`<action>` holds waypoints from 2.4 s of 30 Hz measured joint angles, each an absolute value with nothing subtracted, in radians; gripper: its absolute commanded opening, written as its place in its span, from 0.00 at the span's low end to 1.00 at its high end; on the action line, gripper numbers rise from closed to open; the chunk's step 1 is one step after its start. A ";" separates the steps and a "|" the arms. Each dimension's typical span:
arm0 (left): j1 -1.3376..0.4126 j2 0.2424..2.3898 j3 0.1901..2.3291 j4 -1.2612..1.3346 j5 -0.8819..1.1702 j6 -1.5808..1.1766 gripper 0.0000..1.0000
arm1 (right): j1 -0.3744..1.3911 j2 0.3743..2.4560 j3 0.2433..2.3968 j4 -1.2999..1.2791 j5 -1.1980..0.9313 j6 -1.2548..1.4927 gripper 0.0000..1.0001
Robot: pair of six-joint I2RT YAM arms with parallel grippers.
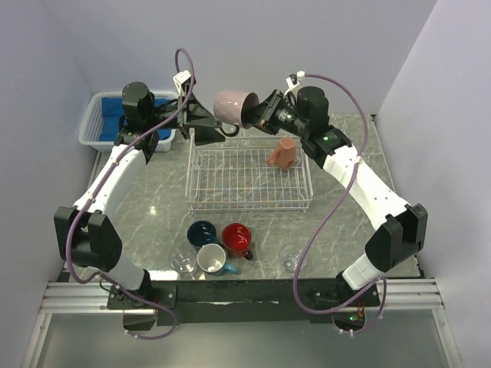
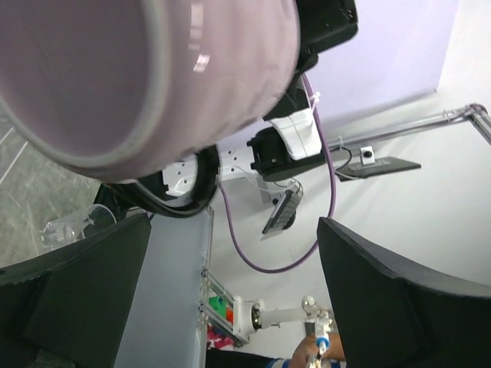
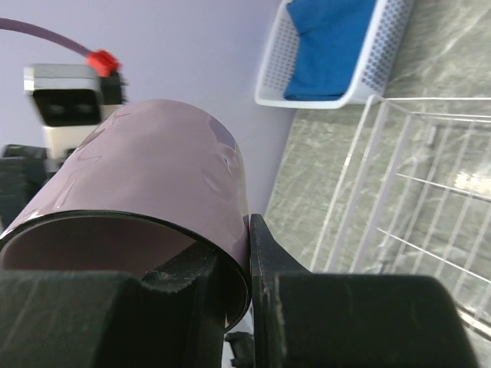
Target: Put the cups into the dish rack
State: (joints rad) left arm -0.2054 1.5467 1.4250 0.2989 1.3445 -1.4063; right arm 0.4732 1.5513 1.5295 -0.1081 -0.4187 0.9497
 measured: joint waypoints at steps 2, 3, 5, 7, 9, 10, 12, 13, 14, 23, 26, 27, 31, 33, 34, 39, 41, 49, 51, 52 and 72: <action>-0.206 1.547 1.427 0.250 1.327 -1.371 0.96 | 0.476 1.559 1.529 -0.088 -0.424 0.969 0.00; -0.206 1.547 1.427 0.234 1.318 -1.359 0.96 | 0.479 1.560 1.529 -0.076 -0.426 0.977 0.00; -0.206 1.548 1.427 0.213 1.291 -1.346 0.96 | 0.488 1.567 1.530 -0.053 -0.435 0.989 0.00; -0.206 1.552 1.430 0.217 1.265 -1.350 0.96 | 0.496 1.575 1.533 -0.036 -0.442 0.998 0.00; -0.207 1.563 1.446 0.229 1.239 -1.366 0.98 | 0.499 1.591 1.533 -0.016 -0.451 1.008 0.00; -0.207 1.570 1.457 0.241 1.230 -1.379 0.99 | 0.501 1.597 1.533 -0.007 -0.453 1.013 0.00; -0.204 1.583 1.461 0.289 1.206 -1.433 0.95 | 0.501 1.615 1.536 0.024 -0.453 1.032 0.00; -0.205 1.592 1.463 0.315 1.193 -1.466 0.93 | 0.497 1.621 1.537 0.035 -0.451 1.036 0.00; -0.207 1.597 1.466 0.326 1.187 -1.483 0.90 | 0.495 1.626 1.537 0.044 -0.450 1.042 0.00; -0.253 1.618 1.504 0.359 1.129 -1.569 0.67 | 0.488 1.634 1.538 0.120 -0.430 1.098 0.00; -0.262 1.618 1.507 0.352 1.118 -1.575 0.51 | 0.489 1.652 1.537 0.166 -0.430 1.137 0.00; -0.265 1.618 1.511 0.350 1.116 -1.577 0.46 | 0.490 1.662 1.537 0.186 -0.426 1.155 0.00; -0.263 1.618 1.521 0.343 1.100 -1.585 0.34 | 0.492 1.696 1.537 0.262 -0.426 1.229 0.00; -0.260 1.618 1.521 0.339 1.099 -1.584 0.28 | 0.495 1.702 1.539 0.272 -0.429 1.248 0.00; -0.258 1.618 1.521 0.340 1.098 -1.584 0.19 | 0.495 1.703 1.543 0.274 -0.429 1.253 0.00; -0.249 1.618 1.521 0.333 1.110 -1.612 0.05 | 0.501 1.703 1.544 0.292 -0.420 1.244 0.00; -0.241 1.618 1.520 0.329 1.119 -1.610 0.02 | 0.504 1.703 1.536 0.297 -0.415 1.245 0.00; -0.225 1.619 1.542 0.172 1.171 -1.487 0.01 | 0.515 1.674 1.473 0.280 -0.405 1.238 0.57; -0.212 1.628 1.595 0.060 1.165 -1.386 0.01 | 0.509 1.651 1.447 0.243 -0.412 1.224 0.66; -0.197 1.630 1.622 0.007 1.160 -1.329 0.01 | 0.503 1.633 1.434 0.223 -0.415 1.214 0.67; -0.306 1.834 1.889 -0.701 0.801 -0.394 0.01 | 0.260 1.147 1.333 -0.178 -0.464 1.012 0.61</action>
State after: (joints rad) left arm -0.3061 1.8336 1.8893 -0.7006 0.8005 -0.3939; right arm 0.2604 1.1469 1.3327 -0.1776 -0.4641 1.0122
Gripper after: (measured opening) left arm 0.229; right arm 0.627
